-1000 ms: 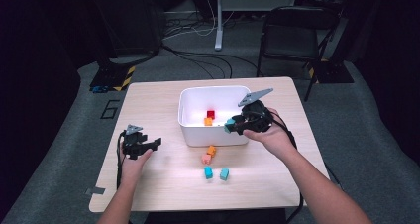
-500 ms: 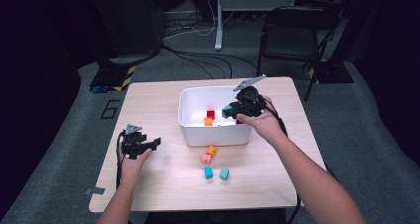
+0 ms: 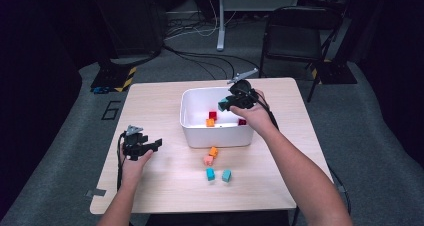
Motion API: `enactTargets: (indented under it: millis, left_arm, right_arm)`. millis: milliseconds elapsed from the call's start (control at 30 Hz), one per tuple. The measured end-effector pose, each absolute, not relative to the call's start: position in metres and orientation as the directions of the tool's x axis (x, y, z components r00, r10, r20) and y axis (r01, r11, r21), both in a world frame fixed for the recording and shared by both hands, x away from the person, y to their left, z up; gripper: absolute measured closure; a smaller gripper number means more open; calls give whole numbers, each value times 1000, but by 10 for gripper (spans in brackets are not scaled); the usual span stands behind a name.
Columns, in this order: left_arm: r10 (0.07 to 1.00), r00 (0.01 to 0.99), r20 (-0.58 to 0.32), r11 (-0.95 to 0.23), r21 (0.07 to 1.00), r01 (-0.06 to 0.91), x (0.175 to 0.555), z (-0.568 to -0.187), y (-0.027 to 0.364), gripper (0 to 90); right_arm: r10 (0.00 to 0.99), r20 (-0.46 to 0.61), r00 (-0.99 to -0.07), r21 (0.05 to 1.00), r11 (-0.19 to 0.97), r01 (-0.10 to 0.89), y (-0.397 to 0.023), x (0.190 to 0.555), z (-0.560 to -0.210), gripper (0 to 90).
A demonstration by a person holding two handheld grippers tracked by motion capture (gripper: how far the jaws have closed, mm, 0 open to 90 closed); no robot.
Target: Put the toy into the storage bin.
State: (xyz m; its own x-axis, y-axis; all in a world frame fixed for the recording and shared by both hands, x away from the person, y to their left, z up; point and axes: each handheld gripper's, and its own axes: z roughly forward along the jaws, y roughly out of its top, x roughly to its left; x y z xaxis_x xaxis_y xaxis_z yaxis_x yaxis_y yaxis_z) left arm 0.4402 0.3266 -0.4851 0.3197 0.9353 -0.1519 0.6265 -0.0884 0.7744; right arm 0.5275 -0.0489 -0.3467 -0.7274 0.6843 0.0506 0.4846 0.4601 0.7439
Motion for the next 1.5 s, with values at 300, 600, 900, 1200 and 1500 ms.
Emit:
enactTargets:
  millis: [300,600,900,1200,1500]
  left_arm:
    - [935,320,-153,-88,773,628,441,-486,327,314]
    - [935,320,-153,-86,778,622,441,-485,328,314]
    - [936,316,-154,-82,778,622,441,-485,329,314]
    - [935,318,-154,-85,775,626,441,-485,329,314]
    - [936,320,-147,-94,771,630,441,-485,328,314]
  right_arm:
    - [698,64,-713,738,448,505,-37,548,-354,587]
    - [699,54,-713,730,460,506,-20,559,-358,586]
    - [705,51,-707,717,467,518,-18,558,-362,551]
    - [675,29,-737,737,483,472,-26,535,-351,506]
    - [639,12,-769,761,493,422,-32,503,-340,497]
